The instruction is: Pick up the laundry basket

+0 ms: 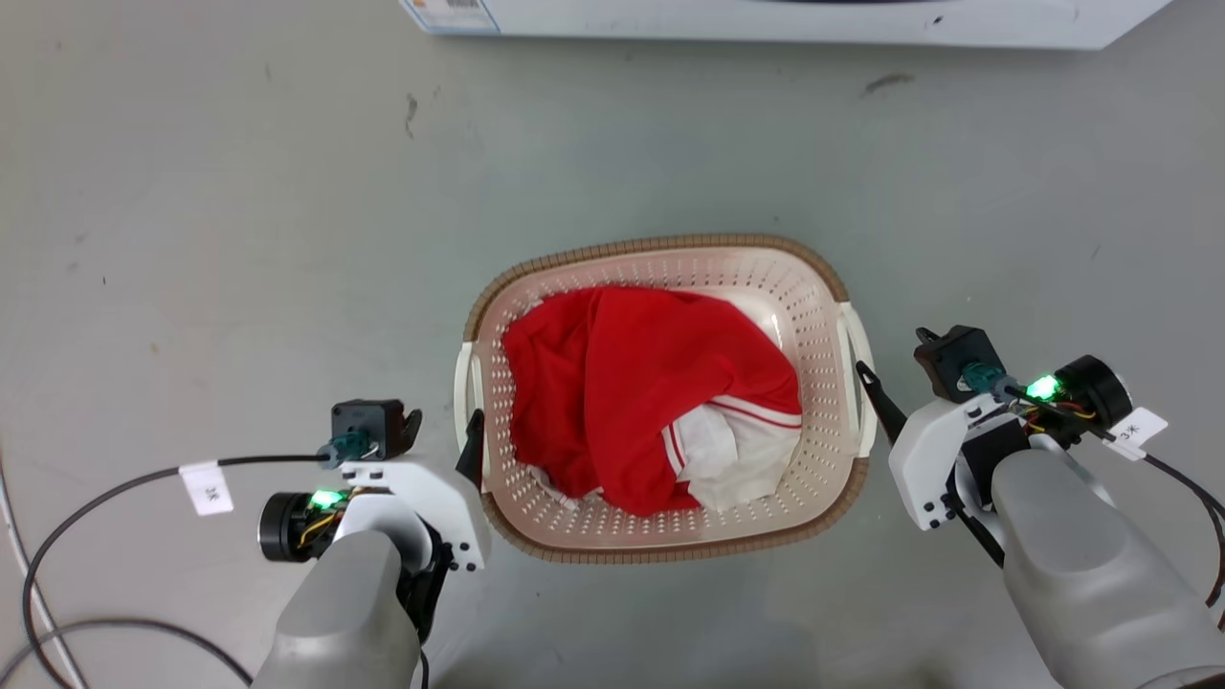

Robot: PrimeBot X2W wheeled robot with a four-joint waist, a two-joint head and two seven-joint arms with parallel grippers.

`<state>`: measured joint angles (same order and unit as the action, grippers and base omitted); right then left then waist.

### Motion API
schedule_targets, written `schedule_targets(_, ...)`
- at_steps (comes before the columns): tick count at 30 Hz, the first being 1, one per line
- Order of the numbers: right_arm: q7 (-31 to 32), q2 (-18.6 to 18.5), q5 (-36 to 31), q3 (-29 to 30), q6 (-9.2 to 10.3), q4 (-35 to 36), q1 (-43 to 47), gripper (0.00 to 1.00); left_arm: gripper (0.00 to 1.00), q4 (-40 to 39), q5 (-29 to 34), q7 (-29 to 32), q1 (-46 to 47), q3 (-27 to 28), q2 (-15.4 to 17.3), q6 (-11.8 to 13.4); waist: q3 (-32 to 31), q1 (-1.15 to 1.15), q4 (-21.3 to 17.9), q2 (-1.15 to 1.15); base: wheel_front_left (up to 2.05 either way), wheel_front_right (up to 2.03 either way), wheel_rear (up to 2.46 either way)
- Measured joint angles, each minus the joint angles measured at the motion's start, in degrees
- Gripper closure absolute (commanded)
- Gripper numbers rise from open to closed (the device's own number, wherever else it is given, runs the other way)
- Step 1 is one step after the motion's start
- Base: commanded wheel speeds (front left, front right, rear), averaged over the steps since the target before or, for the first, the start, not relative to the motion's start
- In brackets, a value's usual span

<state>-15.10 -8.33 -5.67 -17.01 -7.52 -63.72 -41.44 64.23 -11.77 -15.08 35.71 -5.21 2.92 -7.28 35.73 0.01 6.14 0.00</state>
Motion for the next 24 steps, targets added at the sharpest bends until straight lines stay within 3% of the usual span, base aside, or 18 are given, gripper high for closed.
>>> schedule_targets(9,0.0,0.4,1.4,-1.4,0.00,-6.0,-3.8,0.00,0.00,2.3,-3.5,0.0,3.3,-4.9,0.0,-0.1,4.7,0.00,0.5,0.00,0.00,0.00,0.00)
schedule_targets(24,2.0,0.8,2.9,-3.8,0.00,-9.4,-7.7,0.00,0.00,3.4,-8.8,0.0,6.8,-12.8,0.0,-0.1,9.7,0.00,1.6,0.00,0.00,0.00,0.00)
